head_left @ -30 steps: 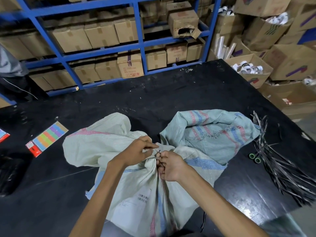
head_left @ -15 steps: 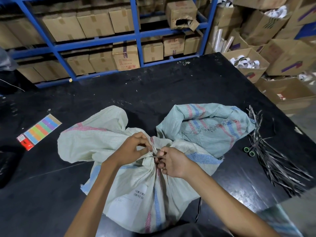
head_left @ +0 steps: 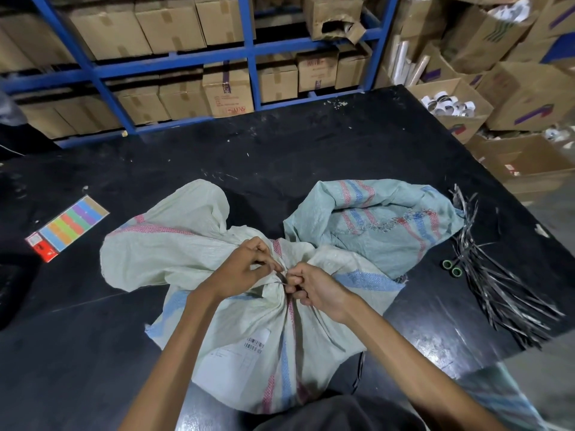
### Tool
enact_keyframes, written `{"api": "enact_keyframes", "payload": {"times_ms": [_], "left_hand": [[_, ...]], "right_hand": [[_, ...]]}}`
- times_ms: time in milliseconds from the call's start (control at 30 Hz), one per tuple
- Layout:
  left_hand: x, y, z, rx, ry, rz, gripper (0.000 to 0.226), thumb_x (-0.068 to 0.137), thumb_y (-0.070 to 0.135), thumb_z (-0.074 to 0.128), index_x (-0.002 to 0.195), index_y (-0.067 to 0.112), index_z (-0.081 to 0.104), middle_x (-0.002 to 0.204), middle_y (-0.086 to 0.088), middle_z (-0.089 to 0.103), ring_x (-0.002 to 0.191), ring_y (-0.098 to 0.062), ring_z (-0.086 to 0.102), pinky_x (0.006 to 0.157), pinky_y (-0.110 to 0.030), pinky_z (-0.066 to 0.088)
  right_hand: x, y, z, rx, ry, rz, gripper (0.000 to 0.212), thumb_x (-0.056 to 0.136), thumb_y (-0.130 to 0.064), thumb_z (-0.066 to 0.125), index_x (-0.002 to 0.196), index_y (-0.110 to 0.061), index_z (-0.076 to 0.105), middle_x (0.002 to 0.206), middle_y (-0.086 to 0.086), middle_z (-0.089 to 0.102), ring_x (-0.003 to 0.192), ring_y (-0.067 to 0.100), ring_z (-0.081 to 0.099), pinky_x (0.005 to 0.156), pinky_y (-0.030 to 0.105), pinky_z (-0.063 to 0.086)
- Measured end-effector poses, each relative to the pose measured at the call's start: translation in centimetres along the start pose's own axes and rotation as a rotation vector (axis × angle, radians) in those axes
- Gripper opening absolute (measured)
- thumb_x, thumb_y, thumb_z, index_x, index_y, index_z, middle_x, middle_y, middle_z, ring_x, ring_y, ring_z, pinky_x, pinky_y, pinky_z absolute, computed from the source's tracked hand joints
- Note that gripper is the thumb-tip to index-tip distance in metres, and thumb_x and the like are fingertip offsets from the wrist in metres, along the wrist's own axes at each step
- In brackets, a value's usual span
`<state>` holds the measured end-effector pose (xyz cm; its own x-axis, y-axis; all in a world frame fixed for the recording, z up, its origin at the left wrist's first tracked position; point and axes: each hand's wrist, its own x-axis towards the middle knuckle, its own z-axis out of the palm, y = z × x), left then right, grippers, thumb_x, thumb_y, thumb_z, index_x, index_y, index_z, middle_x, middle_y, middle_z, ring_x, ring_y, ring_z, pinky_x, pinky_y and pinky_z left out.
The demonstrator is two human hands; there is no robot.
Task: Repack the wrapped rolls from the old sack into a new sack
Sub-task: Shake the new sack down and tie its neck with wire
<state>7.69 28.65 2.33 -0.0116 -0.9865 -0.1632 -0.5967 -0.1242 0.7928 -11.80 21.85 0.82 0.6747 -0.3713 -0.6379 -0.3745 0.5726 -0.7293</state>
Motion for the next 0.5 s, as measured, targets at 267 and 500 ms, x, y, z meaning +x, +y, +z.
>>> {"api": "enact_keyframes", "payload": {"times_ms": [267,500], "left_hand": [[0.4,-0.6,0.9,-0.057,-0.025,-0.064,0.019,0.096,0.015,0.065,0.102,0.027,0.079,0.101,-0.003,0.049,0.106,-0.015,0.052,0.096,-0.015,0.042],[0.3,1.0,1.0,-0.387,0.014,-0.268,0.027,0.099,0.034,0.061,0.091,0.018,0.081,0.110,-0.003,0.063,0.108,-0.006,0.064,0.105,-0.024,0.042]], "right_hand": [[0.4,-0.4,-1.0,-0.053,-0.107,0.038,0.025,0.089,-0.026,0.033,0.064,-0.026,0.032,0.063,-0.006,0.021,0.061,0.015,0.009,0.059,0.033,0.006],[0.2,-0.6,-0.6,-0.282,-0.054,0.006,0.030,0.091,-0.017,0.036,0.063,-0.027,0.033,0.058,-0.008,0.028,0.054,0.009,0.015,0.058,0.032,0.007]]}}
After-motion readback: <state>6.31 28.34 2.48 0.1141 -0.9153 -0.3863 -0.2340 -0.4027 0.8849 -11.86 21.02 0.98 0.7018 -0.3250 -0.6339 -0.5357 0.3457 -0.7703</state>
